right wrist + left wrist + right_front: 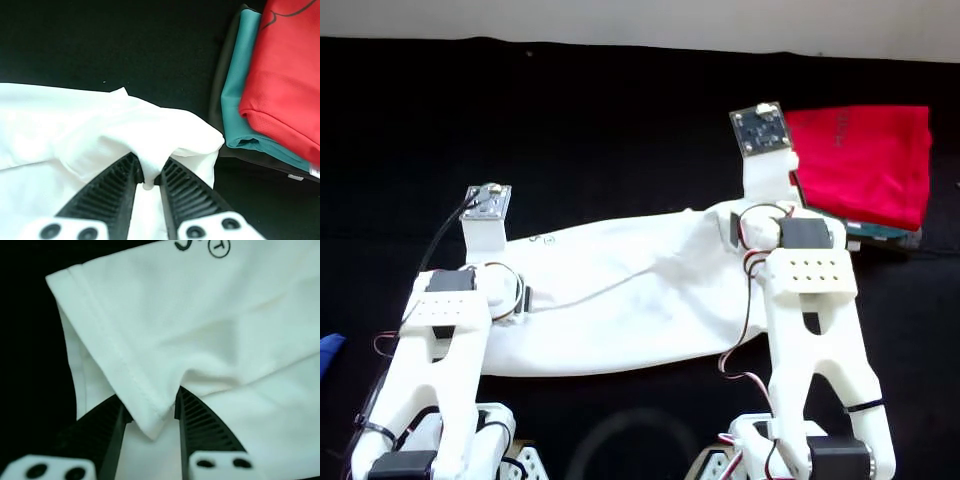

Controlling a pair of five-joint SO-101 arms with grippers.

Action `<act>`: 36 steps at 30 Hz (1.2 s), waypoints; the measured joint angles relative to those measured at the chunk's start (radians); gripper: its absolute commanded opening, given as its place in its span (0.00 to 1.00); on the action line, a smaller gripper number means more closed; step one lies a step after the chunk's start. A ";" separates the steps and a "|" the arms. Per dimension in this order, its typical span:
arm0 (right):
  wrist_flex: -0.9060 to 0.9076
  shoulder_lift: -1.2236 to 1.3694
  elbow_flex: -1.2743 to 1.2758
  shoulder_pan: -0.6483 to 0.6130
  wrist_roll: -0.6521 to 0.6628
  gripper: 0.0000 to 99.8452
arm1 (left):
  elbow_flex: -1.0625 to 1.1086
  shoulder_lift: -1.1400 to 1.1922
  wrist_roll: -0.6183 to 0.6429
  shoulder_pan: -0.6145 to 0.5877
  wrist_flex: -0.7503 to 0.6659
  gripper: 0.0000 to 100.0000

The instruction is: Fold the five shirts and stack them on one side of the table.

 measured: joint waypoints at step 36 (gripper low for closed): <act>0.572 -0.071 -1.083 0.000 -0.044 0.01 | -1.499 -0.002 -0.006 -0.054 0.951 0.01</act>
